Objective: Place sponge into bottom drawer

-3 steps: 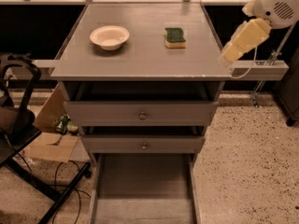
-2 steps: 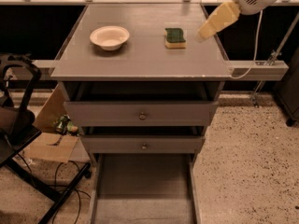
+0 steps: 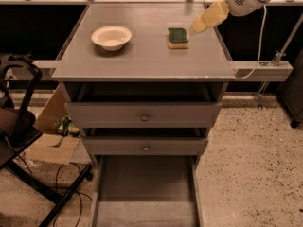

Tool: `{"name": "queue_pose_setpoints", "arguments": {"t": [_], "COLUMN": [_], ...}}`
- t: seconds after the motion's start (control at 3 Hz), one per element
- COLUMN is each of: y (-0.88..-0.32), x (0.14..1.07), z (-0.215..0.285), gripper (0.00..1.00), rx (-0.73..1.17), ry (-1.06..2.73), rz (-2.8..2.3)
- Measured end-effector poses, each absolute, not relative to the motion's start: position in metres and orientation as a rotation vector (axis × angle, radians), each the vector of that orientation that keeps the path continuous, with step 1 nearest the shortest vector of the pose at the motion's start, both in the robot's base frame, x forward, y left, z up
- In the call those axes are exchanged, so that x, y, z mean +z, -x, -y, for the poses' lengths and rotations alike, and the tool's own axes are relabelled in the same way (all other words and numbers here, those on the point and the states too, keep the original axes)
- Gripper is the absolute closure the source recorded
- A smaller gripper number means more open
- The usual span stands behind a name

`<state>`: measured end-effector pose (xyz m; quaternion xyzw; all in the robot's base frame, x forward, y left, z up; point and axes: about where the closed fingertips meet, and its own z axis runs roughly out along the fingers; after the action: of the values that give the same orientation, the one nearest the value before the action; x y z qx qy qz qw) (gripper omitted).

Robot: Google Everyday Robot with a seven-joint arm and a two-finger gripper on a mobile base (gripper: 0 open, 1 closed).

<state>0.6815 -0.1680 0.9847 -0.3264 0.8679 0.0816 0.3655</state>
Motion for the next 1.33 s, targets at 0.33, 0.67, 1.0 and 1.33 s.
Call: {"name": "queue_pose_setpoints", "arguments": {"t": [0.33,0.67,1.0,1.33], "y": [-0.701,-0.759,-0.805,-0.834], "x": [0.975,0.955,0.94,0.919], "z": [0.156,0.122,0.09,0.068], "gripper": [0.0,0.0,0.0,0.0], "rx": [0.209,0.217,0.223,0.247], "ry": [0.838,0.844,0.872,0.887], "rz": [-2.234,-2.214,-2.198,-2.199]}}
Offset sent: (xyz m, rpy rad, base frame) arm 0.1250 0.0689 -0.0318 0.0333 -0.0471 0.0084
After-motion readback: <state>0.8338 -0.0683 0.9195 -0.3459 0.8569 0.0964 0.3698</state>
